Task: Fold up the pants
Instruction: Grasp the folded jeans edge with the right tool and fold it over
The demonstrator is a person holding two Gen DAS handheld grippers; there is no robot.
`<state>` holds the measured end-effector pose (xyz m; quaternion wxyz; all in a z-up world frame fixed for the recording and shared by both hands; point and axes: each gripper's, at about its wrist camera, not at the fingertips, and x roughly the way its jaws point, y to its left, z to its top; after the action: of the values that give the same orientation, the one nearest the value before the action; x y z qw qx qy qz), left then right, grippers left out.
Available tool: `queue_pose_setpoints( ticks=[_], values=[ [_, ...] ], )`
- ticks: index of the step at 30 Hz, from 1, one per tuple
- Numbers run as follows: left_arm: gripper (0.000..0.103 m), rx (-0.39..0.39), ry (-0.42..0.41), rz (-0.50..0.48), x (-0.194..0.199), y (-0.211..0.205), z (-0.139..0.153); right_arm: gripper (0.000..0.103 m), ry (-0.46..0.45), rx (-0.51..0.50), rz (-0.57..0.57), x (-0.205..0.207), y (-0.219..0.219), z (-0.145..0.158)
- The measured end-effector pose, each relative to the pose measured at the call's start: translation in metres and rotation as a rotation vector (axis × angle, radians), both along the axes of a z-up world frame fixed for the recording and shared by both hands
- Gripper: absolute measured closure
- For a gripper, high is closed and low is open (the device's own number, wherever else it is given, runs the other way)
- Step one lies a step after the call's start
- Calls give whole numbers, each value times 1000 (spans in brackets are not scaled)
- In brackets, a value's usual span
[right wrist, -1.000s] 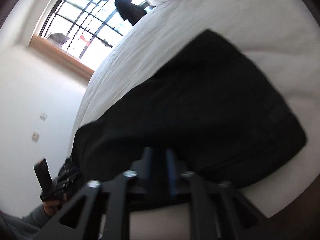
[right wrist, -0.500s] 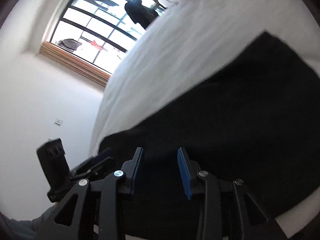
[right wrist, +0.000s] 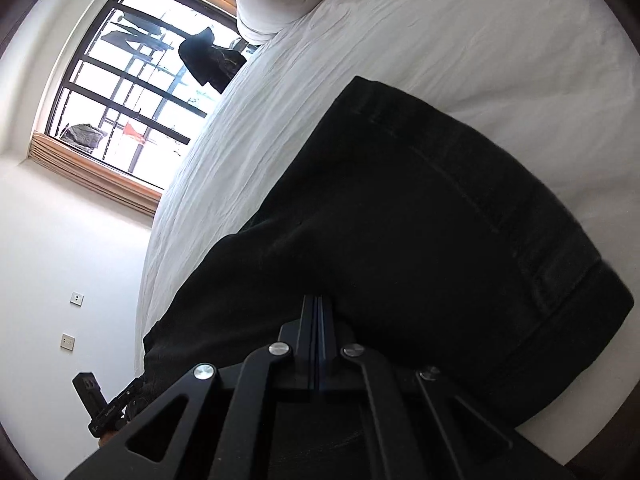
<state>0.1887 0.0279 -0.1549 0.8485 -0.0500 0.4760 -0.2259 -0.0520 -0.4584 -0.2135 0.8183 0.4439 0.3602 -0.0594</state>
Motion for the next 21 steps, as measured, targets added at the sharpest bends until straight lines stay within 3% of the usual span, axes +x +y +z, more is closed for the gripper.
queue_pose_setpoints(
  ticks=[1, 2, 5, 7, 9, 12, 14, 16, 17, 18, 19, 21],
  values=[
    [62, -33, 13, 12, 0, 19, -1, 103, 6, -17, 0, 3, 1, 1],
    [70, -14, 20, 47, 0, 32, 1, 103, 16, -35, 2, 6, 3, 3],
    [69, 44, -34, 148, -7, 51, 17, 102, 70, -93, -3, 3, 8, 14],
    [68, -44, -63, 174, -19, 52, 34, 94, 62, -137, 23, 6, 23, 34],
    [45, -150, -82, 104, -39, 30, 47, 91, -20, -104, 113, 5, 46, 48],
    [26, -260, -37, -38, -67, -21, 41, 86, -92, -57, 300, 13, 93, 54],
    [26, -300, 44, -134, -84, -54, 20, 85, -84, -35, 347, 20, 108, 44],
    [26, -193, 84, -218, -97, -82, -3, 86, -42, 9, 329, 24, 104, 24],
    [27, -147, 73, -238, -103, -84, -10, 93, -11, 12, 300, 29, 99, 17],
    [27, -148, 42, -256, -108, -80, -13, 102, 0, 22, 270, 26, 90, 9],
    [28, -175, 52, -251, -110, -71, -12, 103, -2, 45, 239, 22, 79, 4],
    [48, -191, 68, -187, -106, -48, -6, 103, -6, 68, 148, 10, 56, -1]
  ],
)
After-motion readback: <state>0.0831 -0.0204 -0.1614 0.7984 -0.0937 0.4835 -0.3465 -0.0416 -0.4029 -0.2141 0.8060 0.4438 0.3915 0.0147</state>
